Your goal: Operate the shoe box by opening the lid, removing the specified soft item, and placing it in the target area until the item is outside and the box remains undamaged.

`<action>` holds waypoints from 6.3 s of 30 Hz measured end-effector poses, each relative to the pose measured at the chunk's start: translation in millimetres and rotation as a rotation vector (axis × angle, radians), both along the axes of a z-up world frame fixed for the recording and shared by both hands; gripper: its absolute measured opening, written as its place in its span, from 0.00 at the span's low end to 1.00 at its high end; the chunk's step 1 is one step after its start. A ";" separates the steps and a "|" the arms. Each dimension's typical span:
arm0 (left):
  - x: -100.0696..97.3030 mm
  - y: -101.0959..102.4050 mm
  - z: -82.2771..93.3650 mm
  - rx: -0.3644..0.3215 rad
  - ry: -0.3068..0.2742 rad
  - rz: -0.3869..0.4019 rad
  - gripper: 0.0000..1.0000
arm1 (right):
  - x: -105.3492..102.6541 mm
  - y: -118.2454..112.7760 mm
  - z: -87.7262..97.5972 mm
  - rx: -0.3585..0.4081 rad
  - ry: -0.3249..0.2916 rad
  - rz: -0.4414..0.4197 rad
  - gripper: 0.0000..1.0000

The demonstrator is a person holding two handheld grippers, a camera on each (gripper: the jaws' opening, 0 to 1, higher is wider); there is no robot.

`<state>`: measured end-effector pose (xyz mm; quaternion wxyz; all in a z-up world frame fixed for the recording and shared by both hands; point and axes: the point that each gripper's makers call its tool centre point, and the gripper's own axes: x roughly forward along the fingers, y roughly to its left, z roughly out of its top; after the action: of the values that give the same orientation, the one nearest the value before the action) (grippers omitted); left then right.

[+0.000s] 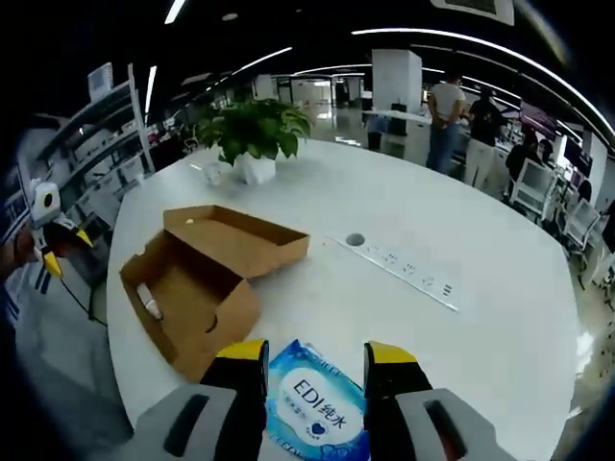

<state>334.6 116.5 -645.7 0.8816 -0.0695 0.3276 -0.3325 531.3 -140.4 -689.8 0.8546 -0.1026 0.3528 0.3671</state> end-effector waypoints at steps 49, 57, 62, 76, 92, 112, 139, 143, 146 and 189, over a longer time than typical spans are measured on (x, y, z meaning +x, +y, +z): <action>13.8 64.2 -25.1 -0.002 0.029 0.015 0.51 | -156.0 218.9 -13.3 0.156 -0.006 0.383 0.39; 20.6 61.5 -27.9 0.050 0.022 -0.060 0.52 | -164.2 204.6 -14.6 0.139 -0.036 0.336 0.39; 28.8 57.8 -30.2 0.087 0.014 -0.108 0.51 | -167.2 195.5 -13.6 0.145 -0.046 0.290 0.40; 53.2 60.3 -49.4 0.236 0.014 -0.228 0.50 | -174.6 171.9 3.3 0.166 -0.085 0.182 0.42; 67.7 53.8 -98.5 0.449 0.071 -0.475 0.49 | -187.9 138.4 6.0 0.183 -0.103 0.045 0.44; 69.3 38.4 -144.9 0.521 0.164 -0.675 0.49 | -202.1 125.1 6.7 0.198 -0.105 -0.035 0.45; 68.9 49.0 -168.6 0.655 0.182 -0.770 0.47 | -223.6 122.8 -7.7 0.217 -0.062 -0.093 0.44; 63.5 50.3 -171.0 0.683 0.154 -0.818 0.46 | -224.9 121.9 -8.4 0.215 -0.059 -0.091 0.45; 62.4 53.0 -176.8 0.746 0.135 -0.854 0.40 | -225.2 122.6 -7.2 0.216 -0.061 -0.089 0.45; 52.4 -13.2 -93.6 0.688 -0.399 -0.861 0.20 | -213.3 155.0 -4.2 0.407 0.065 -0.103 0.44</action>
<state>387.0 103.4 -739.3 0.6837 0.4241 0.2430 -0.5418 318.0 14.6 -694.0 0.8634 0.1024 0.3036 0.3898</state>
